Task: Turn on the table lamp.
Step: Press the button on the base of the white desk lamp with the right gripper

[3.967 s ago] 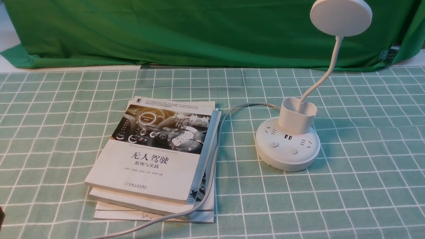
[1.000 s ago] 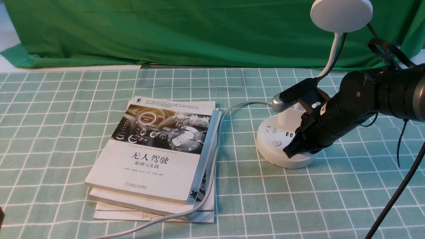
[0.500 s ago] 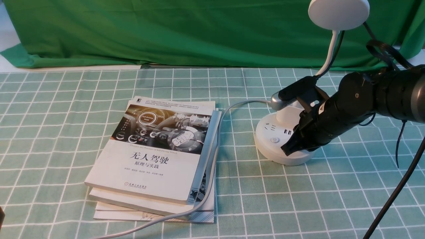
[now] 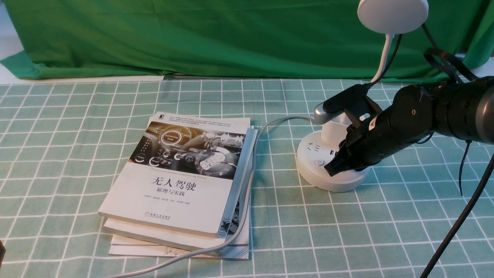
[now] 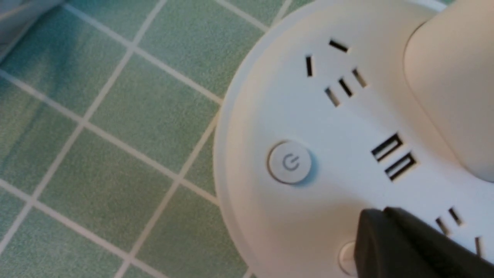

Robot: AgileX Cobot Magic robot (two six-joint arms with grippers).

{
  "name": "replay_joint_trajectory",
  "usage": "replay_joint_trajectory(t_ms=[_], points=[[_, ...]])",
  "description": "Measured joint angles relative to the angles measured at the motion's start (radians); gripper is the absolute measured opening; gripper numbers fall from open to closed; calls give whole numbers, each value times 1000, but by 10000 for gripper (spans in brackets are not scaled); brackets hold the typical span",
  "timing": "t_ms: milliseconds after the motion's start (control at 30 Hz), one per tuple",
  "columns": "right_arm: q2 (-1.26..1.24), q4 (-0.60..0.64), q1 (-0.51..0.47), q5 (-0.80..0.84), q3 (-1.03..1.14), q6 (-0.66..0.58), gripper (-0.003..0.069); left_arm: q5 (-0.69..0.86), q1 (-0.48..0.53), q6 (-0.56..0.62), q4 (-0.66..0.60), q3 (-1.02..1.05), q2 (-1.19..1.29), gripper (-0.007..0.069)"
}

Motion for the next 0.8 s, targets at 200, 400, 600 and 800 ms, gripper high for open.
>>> replay_joint_trajectory(t_ms=[200,400,600,800], points=[[0,0,0,3,0,2,27,0,0,0,0,0,0,21],[0,-2,0,8,0,2,27,0,0,0,0,0,0,21],[14,-4,0,7,-5,4,27,0,0,0,0,0,0,21],[22,-4,0,-13,4,6,27,0,0,0,0,0,0,21]])
